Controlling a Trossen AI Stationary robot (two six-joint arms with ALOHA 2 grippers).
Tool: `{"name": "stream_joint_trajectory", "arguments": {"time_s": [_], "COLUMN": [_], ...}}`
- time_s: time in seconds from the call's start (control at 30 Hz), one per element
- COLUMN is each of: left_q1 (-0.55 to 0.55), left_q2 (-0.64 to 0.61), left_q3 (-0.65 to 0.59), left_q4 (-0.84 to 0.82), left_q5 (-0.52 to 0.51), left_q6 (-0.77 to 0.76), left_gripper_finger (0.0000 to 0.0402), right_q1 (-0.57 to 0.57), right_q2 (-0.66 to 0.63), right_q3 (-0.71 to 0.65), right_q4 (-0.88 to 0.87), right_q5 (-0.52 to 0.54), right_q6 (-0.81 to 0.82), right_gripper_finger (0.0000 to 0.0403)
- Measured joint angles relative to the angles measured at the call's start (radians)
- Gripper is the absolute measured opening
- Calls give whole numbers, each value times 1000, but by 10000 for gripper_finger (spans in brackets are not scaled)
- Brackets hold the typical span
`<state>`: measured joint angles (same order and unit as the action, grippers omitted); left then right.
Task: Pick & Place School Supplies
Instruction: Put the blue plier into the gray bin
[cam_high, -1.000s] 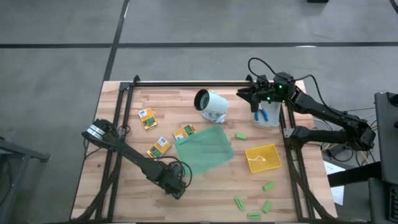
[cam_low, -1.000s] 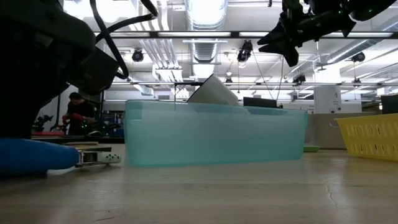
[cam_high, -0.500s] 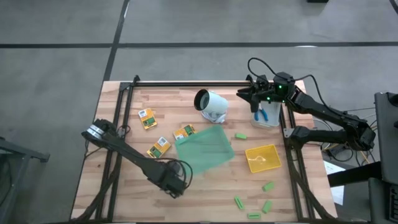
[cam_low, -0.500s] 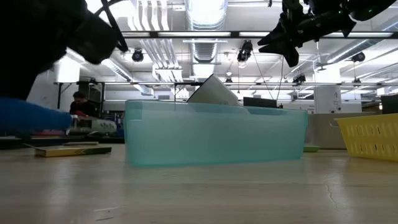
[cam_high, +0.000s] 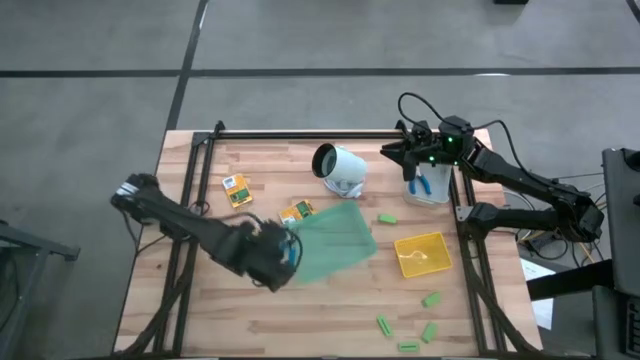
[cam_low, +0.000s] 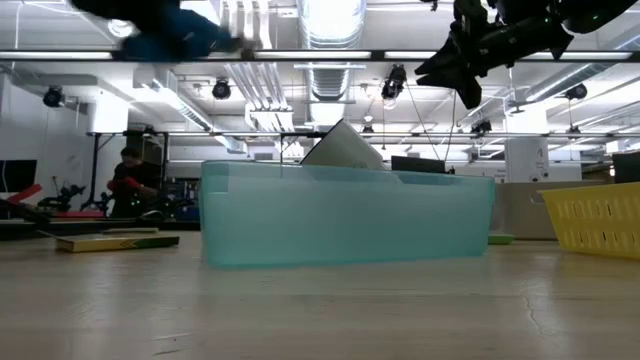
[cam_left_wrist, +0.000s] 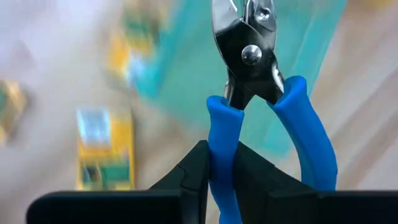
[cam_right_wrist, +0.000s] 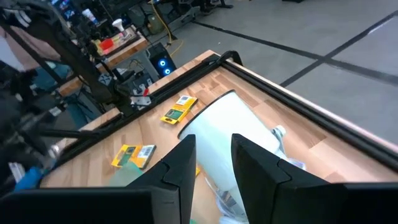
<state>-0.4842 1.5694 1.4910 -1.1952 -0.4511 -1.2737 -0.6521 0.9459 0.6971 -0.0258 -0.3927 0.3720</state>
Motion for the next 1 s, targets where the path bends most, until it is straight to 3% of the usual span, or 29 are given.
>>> {"name": "stream_joint_trajectory", "arguments": {"time_s": [0.2, 0.33, 0.57, 0.7, 0.83, 1.0], "left_q1": [18, 55, 187, 291, 388, 461], "left_q2": [-107, -163, -199, -199, -198, -198], "left_q3": [50, 49, 43, 42, 42, 42], "left_q4": [56, 147, 306, 410, 444, 444], "left_q5": [-362, -440, -412, -263, -125, -65], "left_q6": [225, 430, 859, 1091, 1180, 1236], "left_gripper_finger": [57, 57, 57, 57, 57, 57], "right_q1": [2, 29, 111, 150, 152, 153], "right_q2": [1, 5, 5, 5, 5, 5], "right_q3": [0, 0, 0, 0, 4, 5], "right_q4": [5, 8, 59, 122, 145, 142], "right_q5": [-6, -11, -33, -34, -27, -27], "right_q6": [48, 6, -49, 1, 122, 183], "right_gripper_finger": [100, 97, 79, 73, 83, 113]}}
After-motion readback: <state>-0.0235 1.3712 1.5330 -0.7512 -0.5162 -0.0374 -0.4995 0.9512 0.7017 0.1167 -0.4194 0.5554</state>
